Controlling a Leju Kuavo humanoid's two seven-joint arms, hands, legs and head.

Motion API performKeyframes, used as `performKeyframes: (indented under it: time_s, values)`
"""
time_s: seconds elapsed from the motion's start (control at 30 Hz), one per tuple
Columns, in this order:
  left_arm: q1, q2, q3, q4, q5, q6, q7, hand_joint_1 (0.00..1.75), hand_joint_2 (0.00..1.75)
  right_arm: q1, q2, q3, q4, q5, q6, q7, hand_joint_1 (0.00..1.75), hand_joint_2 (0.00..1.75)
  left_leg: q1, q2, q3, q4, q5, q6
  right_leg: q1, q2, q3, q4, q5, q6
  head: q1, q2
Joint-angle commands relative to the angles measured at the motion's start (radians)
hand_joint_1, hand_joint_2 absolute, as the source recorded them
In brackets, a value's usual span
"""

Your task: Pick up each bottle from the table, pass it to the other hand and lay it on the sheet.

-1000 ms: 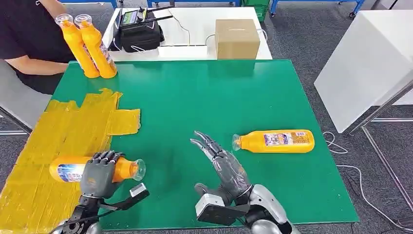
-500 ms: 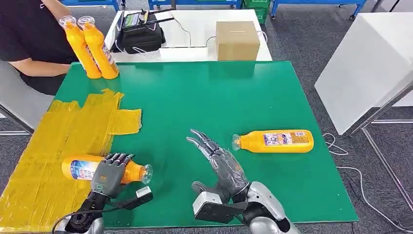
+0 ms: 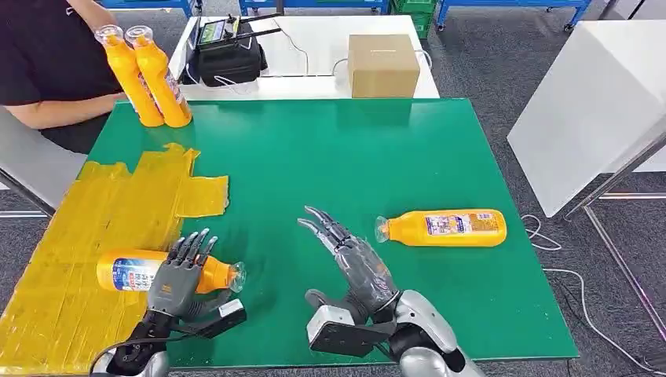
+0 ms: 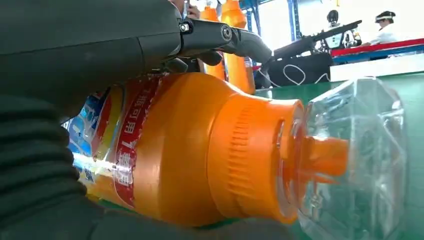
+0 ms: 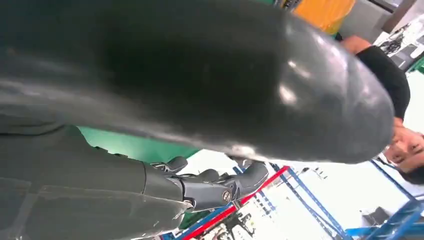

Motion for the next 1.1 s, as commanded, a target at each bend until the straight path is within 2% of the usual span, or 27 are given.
performKeyframes:
  time_s: [0.03, 0.23, 0.33, 0.6, 0.73, 0.87, 0.93, 1.1]
  values:
    - [0.025, -0.01, -0.031, 0.07, 0.02, 0.006, -0.017, 0.0, 0.0, -0.022, -0.01, 0.003, 0.058, 0.001, -0.002, 0.001, 0.0, 0.0, 0.0, 0.004, 0.003, -0.003, 0.001, 0.0, 0.0, 0.003, 0.001, -0.003, 0.002, -0.001, 0.0, 0.0]
    - [0.023, -0.014, -0.037, 0.058, 0.023, -0.019, -0.007, 0.0, 0.0, -0.016, -0.011, -0.003, 0.055, 0.008, -0.001, 0.012, 0.0, 0.0, 0.0, 0.002, 0.002, -0.002, 0.001, 0.0, 0.0, 0.001, 0.0, -0.001, 0.001, 0.0, 0.0, 0.0]
    - [0.04, -0.029, -0.016, 0.04, 0.107, 0.002, -0.052, 0.0, 0.0, -0.003, -0.018, -0.007, 0.055, 0.012, -0.007, 0.005, 0.0, 0.0, -0.001, 0.002, 0.003, -0.002, 0.0, 0.0, 0.0, 0.001, 0.002, -0.001, 0.001, 0.0, 0.0, 0.0]
    - [0.049, -0.031, -0.009, 0.03, 0.127, 0.006, -0.063, 0.0, 0.0, 0.006, -0.021, -0.012, 0.055, 0.017, -0.01, 0.001, 0.0, 0.0, 0.0, 0.002, 0.002, -0.002, 0.0, 0.0, 0.0, 0.001, 0.001, -0.002, 0.001, 0.0, 0.0, 0.0]
    - [0.077, -0.083, 0.044, -0.06, 0.345, 0.037, -0.199, 0.0, 0.0, 0.029, -0.028, -0.023, 0.049, 0.027, -0.017, -0.006, 0.0, 0.0, 0.0, 0.001, 0.002, -0.001, 0.0, 0.0, 0.0, 0.0, 0.001, -0.001, 0.0, 0.0, 0.0, 0.0]
    - [0.107, -0.163, 0.141, -0.184, 0.752, -0.08, -0.402, 0.0, 0.0, 0.062, -0.045, -0.03, 0.039, 0.043, -0.039, -0.023, 0.0, 0.0, 0.0, 0.0, 0.0, -0.001, 0.0, 0.0, 0.0, -0.001, 0.0, -0.001, 0.0, 0.0, 0.0, 0.0]
    - [0.122, -0.191, 0.188, -0.242, 0.89, -0.149, -0.456, 0.0, 0.0, 0.077, -0.051, -0.036, 0.031, 0.047, -0.049, -0.026, 0.0, 0.0, 0.0, 0.0, 0.0, -0.001, 0.0, 0.001, 0.001, -0.001, 0.0, -0.003, 0.0, 0.0, 0.001, 0.0]
    - [0.153, -0.245, 0.245, -0.357, 1.059, -0.25, -0.499, 0.0, 0.0, 0.103, -0.06, -0.05, 0.016, 0.06, -0.067, -0.026, 0.0, 0.0, 0.0, 0.001, -0.004, 0.001, 0.0, 0.0, 0.0, -0.001, -0.005, 0.0, 0.0, 0.0, 0.0, 0.0]
